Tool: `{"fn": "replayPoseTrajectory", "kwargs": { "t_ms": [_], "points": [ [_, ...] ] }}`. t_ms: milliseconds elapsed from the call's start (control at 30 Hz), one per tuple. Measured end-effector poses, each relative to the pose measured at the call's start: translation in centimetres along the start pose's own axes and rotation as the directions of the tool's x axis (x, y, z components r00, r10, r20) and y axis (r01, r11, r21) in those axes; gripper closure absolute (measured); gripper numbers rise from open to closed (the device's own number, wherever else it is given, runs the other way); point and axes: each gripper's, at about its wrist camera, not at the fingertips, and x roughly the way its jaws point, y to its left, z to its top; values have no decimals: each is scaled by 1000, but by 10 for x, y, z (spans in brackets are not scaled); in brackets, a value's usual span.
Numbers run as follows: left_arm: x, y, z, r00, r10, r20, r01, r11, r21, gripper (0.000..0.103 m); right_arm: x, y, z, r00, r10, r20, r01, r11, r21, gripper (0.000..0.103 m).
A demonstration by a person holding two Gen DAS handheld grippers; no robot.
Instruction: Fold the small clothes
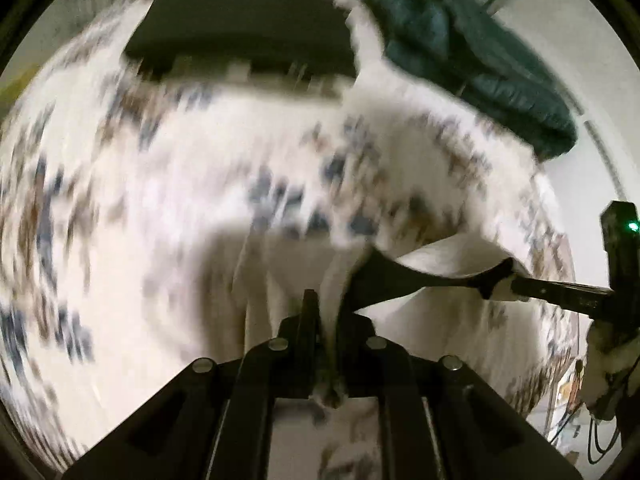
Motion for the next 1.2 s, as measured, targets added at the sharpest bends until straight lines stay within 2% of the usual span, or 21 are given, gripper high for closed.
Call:
{"fn": "replayPoseTrajectory", "kwargs": {
  "t_ms": [133, 167, 200, 233, 267, 333, 367, 467, 567, 600, 667, 700, 733, 767, 833, 900, 1033, 1067, 1133, 1167, 1200],
  "points": [
    [17, 27, -44, 989, -12, -148, -8, 991, -132, 94, 32, -18, -43, 986, -9, -167, 14, 1000, 27, 92],
    [17, 35, -54, 986, -22, -167, -7, 986, -169, 91, 38, -26, -53, 977, -2, -214, 12, 999, 47, 84],
    [14, 44, -62, 984, -30, -177, -9, 977, -215, 87, 39, -32, -59, 972, 0, -236, 16, 998, 64, 68],
    [10, 51, -66, 983, -47, -176, 1, 968, -252, 81, 39, -38, -64, 968, 12, -252, 11, 996, 89, 61],
    [6, 58, -68, 983, -69, -169, 17, 956, -292, 76, 35, -45, -68, 967, 31, -252, -1, 993, 119, 53],
    [-1, 71, -65, 986, -107, -127, 52, 926, -375, 53, 23, -63, -74, 974, 79, -214, -35, 979, 202, 50],
    [-3, 75, -61, 988, -115, -105, 64, 915, -399, 49, 18, -71, -74, 977, 104, -188, -56, 968, 245, 50],
    [1, 79, -38, 985, -171, -29, 140, 881, -452, 45, 12, -90, -68, 977, 180, -118, -128, 927, 352, 50],
    [29, 75, -14, 978, -204, -35, 165, 871, -463, 45, 21, -104, -59, 975, 216, -58, -169, 880, 444, 50],
    [44, 74, -8, 977, -207, -51, 161, 874, -458, 46, 26, -107, -57, 973, 225, -50, -176, 867, 466, 50],
    [58, 68, -3, 983, -170, -71, 122, 892, -436, 57, 38, -113, -53, 967, 250, -45, -192, 836, 514, 50],
    [61, 63, -1, 985, -162, -66, 121, 905, -408, 99, 46, -116, -53, 964, 262, -43, -198, 818, 540, 52],
    [62, 60, 0, 986, -147, -73, 107, 914, -392, 98, 50, -118, -50, 963, 268, -38, -203, 810, 550, 61],
    [59, 60, 0, 988, -139, -61, 105, 918, -383, 98, 51, -117, -50, 961, 278, -17, -222, 800, 557, 96],
    [46, 66, -1, 991, -137, -7, 124, 919, -374, 98, 40, -118, -42, 972, 236, 19, -206, 805, 556, 97],
    [43, 76, -2, 993, -114, -13, 101, 927, -362, 98, 31, -122, -43, 985, 165, 44, -161, 810, 564, 97],
    [49, 86, -10, 978, -195, -81, 151, 913, -379, 94, 39, -126, -38, 979, 195, -55, -134, 827, 545, 94],
    [47, 85, -10, 976, -202, -85, 157, 916, -370, 94, 37, -125, -36, 979, 192, -68, -127, 836, 534, 87],
    [38, 86, -6, 976, -196, -97, 148, 918, -369, 83, 28, -123, -29, 980, 186, -65, -126, 846, 518, 65],
    [33, 87, -3, 975, -209, -77, 166, 912, -375, 79, 22, -125, -25, 980, 194, -32, -149, 841, 520, 50],
    [28, 89, 2, 975, -216, -44, 183, 906, -381, 68, 18, -126, -21, 979, 205, 4, -176, 834, 522, 43]
  ]
}}
